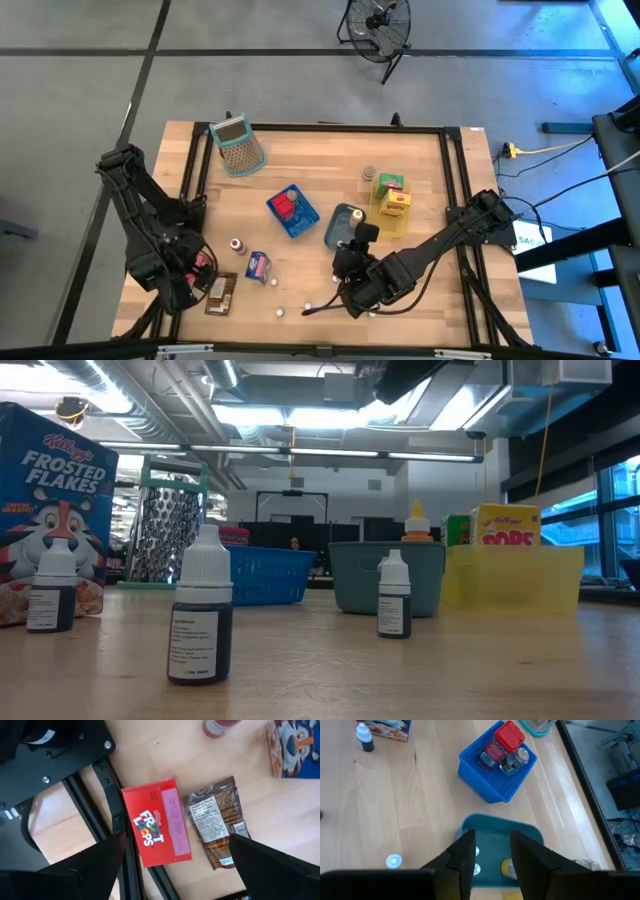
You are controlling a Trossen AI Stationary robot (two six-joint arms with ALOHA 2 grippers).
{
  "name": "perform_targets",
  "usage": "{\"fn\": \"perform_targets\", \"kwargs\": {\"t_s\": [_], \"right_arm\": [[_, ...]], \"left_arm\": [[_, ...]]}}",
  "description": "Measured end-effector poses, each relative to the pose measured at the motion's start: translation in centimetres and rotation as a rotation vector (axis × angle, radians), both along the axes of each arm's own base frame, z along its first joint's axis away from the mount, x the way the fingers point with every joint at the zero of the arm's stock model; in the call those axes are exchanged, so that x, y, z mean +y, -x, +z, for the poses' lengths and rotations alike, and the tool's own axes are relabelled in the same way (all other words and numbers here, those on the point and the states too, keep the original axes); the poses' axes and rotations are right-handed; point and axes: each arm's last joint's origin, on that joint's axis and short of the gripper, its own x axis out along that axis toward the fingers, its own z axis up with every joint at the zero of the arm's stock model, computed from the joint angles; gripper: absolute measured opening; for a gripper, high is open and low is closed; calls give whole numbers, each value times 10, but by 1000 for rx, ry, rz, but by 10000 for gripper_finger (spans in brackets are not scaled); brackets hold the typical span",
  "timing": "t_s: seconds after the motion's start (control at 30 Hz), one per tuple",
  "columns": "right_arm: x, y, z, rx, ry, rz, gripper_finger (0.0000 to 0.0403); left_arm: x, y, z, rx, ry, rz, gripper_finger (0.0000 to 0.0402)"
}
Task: Pick & Place Kitchen Items
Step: Put the red cereal box into the yellow bin
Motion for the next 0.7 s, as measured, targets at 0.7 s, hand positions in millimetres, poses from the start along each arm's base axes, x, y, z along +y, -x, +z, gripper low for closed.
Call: {"fn": "perform_targets", "kwargs": {"t_s": [0.7], "right_arm": [[1,0,0,11,-20,6,124]], "left_arm": [[3,3,-12,53,-21,17,352]]}}
